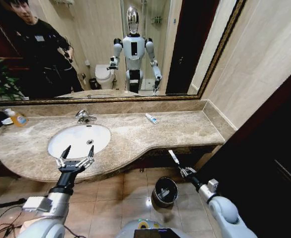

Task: Pick up the trash from the sink and place it in the trash bin.

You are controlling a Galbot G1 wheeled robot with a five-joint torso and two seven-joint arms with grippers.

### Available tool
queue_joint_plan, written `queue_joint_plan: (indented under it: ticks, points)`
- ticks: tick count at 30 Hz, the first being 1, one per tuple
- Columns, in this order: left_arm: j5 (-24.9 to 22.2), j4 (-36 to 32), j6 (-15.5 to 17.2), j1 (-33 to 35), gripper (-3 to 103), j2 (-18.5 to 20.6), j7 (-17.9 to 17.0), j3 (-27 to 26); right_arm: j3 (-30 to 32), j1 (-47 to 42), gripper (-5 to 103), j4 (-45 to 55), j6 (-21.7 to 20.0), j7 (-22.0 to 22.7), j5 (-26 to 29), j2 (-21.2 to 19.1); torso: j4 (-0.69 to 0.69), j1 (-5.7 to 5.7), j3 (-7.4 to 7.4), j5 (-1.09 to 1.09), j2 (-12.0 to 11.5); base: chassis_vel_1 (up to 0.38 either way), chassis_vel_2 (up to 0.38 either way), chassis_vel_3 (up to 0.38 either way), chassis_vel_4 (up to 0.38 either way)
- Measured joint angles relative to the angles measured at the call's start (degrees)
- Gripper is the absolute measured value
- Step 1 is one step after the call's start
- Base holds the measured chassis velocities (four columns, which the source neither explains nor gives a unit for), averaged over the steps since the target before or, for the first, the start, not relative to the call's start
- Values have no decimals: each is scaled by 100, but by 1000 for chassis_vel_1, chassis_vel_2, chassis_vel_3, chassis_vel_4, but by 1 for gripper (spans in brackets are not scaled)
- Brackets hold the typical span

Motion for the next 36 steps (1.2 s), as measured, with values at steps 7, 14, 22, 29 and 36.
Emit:
queue_joint_plan:
  ticks: [7, 14, 22, 29, 36]
  points:
    - [0, 0, 0, 0, 100, 0, 0, 0, -222, 290, 16, -928, 261, 56, -649, 328, 0, 0, 0, 1, 0, 0, 0, 0, 0]
    - [0, 0, 0, 0, 100, 0, 0, 0, -360, 912, 16, -2452, 544, 232, -1196, 582, 0, 0, 0, 2, 0, 0, 0, 0, 0]
    - [0, 0, 0, 0, 100, 0, 0, 0, -598, 1372, 16, -3527, 767, 446, -1401, 677, 0, 0, 0, 1, 0, 0, 0, 0, 0]
    - [0, 0, 0, 0, 100, 0, 0, 0, -620, 1632, 16, -4227, 904, 487, -1564, 759, 0, 0, 0, 0, 0, 0, 0, 0, 0]
    - [0, 0, 0, 0, 100, 0, 0, 0, -625, 1686, 18, -4339, 932, 676, -1716, 800, 0, 0, 0, 0, 1, 0, 0, 0, 0]
